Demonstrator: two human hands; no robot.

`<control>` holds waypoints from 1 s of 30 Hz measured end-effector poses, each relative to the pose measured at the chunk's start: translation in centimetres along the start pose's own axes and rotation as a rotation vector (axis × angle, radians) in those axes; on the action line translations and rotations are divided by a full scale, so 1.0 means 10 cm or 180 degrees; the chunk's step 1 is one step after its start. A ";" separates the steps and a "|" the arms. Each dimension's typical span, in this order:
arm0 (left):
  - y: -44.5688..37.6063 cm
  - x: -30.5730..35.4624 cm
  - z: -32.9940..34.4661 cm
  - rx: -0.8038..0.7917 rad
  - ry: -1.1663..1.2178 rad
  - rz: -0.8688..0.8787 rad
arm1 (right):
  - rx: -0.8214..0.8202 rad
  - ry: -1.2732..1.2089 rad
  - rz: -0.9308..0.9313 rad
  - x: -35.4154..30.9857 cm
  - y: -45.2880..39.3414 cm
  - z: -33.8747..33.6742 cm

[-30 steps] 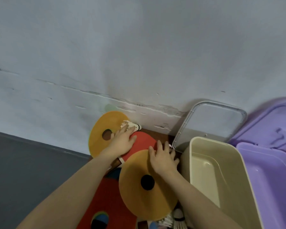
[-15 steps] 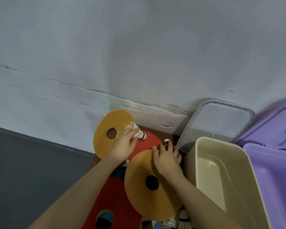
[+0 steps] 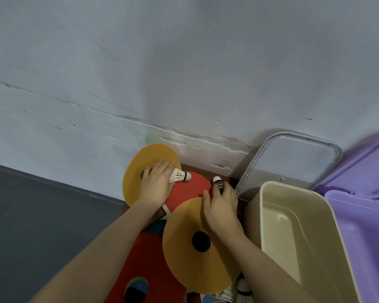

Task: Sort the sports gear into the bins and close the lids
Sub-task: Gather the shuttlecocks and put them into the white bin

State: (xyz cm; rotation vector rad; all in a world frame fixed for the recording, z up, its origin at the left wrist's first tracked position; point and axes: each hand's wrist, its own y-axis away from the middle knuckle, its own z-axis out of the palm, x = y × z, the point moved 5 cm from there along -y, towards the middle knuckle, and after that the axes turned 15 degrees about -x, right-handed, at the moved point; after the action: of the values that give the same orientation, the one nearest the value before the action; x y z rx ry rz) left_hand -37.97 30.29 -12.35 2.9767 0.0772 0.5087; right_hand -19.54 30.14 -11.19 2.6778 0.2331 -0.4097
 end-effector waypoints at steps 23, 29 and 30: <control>0.24 0.20 -0.27 0.1011 0.0462 -0.0041 | 0.0079 -0.0101 0.0039 0.00 -0.01 0.00; 0.38 0.23 -0.45 0.0852 0.0420 -0.0409 | -0.0138 -0.0248 -0.0304 -0.10 0.02 -0.08; 0.40 0.25 -0.43 0.0735 0.0373 -0.0490 | -0.0219 -0.0153 -0.0212 -0.06 0.03 -0.05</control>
State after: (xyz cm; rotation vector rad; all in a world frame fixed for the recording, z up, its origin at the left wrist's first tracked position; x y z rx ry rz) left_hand -36.94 27.00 -7.04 3.1240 0.3987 0.6976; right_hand -19.86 30.07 -10.43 2.5951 0.3171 -0.4771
